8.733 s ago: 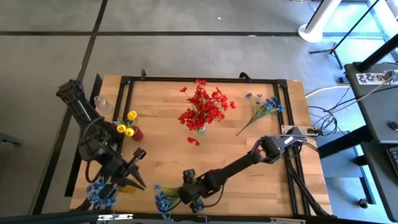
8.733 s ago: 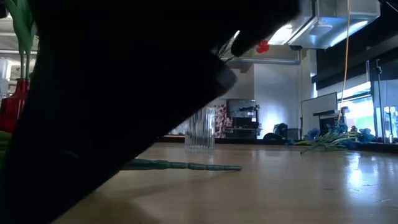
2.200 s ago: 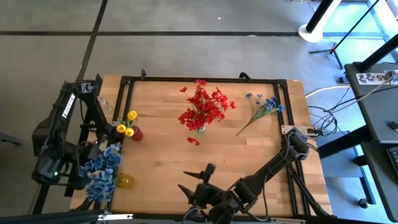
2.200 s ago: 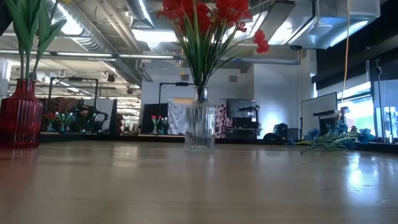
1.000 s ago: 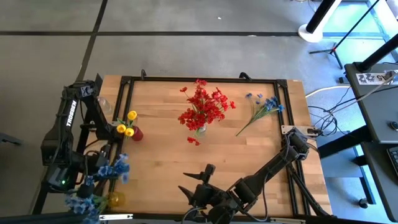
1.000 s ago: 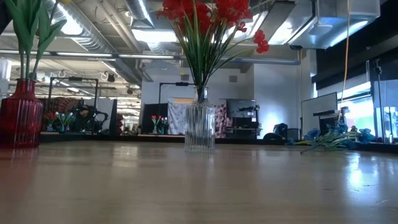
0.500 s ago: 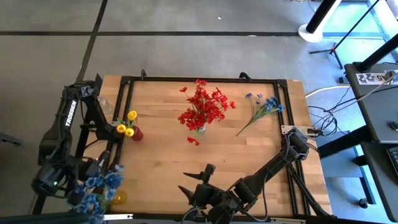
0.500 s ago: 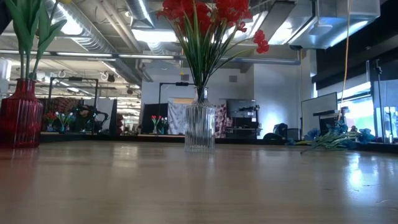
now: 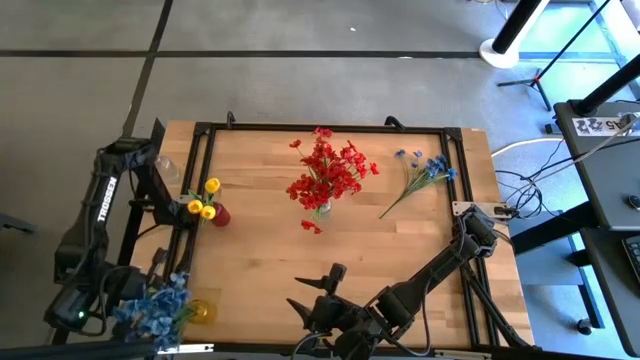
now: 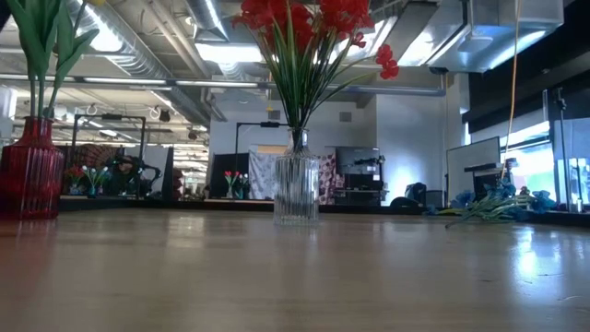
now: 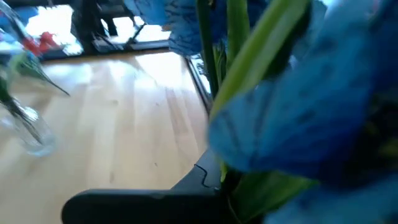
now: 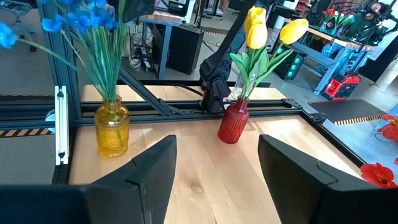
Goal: Sort flowers into vase by color
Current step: Put the bottom blue flower into the yellow vase
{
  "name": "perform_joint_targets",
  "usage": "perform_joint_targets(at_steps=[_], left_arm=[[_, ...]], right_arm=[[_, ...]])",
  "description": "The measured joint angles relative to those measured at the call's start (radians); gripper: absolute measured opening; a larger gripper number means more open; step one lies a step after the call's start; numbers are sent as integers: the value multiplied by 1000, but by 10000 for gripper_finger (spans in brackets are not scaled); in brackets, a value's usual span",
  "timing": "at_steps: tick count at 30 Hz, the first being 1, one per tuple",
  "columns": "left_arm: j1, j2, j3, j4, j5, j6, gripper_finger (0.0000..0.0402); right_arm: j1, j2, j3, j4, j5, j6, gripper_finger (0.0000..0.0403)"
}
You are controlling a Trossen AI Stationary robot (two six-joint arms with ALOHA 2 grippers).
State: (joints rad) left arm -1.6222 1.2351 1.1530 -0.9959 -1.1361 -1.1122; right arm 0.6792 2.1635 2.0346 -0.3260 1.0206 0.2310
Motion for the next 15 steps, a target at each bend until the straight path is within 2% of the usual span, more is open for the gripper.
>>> perform_joint_targets(at_steps=[6,15], left_arm=[[16,60,0,-13,-121,35,3],[58,42,0,-14,-161,53,3]], right_arm=[[-1,0,0,0,0,0,227],[-1,0,0,0,0,-27,227]])
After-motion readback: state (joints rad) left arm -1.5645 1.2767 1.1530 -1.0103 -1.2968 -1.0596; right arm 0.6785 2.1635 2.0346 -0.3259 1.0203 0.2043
